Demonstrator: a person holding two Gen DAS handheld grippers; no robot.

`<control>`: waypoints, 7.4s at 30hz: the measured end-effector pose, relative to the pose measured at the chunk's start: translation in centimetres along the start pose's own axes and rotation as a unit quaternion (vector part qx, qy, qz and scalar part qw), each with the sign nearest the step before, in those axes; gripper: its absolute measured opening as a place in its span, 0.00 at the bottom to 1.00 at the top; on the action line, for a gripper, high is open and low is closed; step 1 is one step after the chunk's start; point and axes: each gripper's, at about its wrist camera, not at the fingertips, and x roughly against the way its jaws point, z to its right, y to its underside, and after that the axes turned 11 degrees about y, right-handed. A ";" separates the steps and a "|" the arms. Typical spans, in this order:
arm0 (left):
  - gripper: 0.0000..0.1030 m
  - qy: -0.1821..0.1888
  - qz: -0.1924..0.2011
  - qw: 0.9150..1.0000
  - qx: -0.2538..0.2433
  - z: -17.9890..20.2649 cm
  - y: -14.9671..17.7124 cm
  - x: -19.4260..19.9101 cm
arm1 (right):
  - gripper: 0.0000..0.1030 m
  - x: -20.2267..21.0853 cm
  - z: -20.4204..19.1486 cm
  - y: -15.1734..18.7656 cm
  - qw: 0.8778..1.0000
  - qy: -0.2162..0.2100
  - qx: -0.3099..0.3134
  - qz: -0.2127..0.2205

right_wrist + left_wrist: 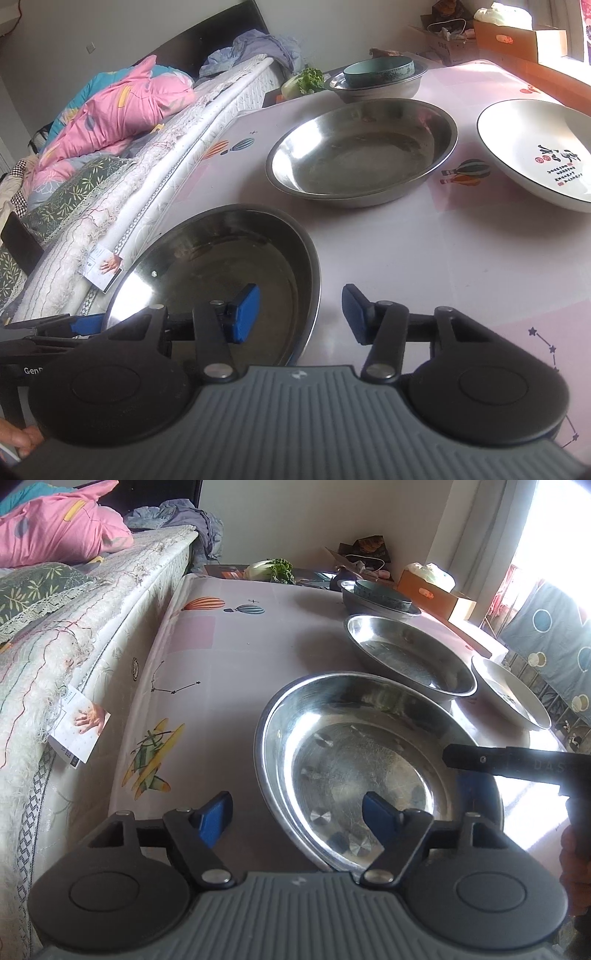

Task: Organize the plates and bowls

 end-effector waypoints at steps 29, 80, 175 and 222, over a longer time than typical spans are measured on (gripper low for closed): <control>0.42 0.035 -0.026 0.999 -0.024 3.4 0.9 -0.1 | 0.16 2.4 3.8 1.7 0.999 0.006 -0.031 0.011; 0.54 0.006 -0.037 0.999 -0.021 3.7 -0.2 -1.4 | 0.22 0.9 3.0 1.6 0.999 -0.015 -0.040 0.002; 0.69 -0.033 -0.046 0.996 -0.070 5.9 -1.1 -3.0 | 0.19 1.9 1.6 1.6 0.997 0.051 0.030 0.039; 0.69 -0.033 -0.044 0.996 -0.070 6.0 -1.1 -2.8 | 0.21 2.5 1.9 1.7 0.998 0.048 0.020 0.039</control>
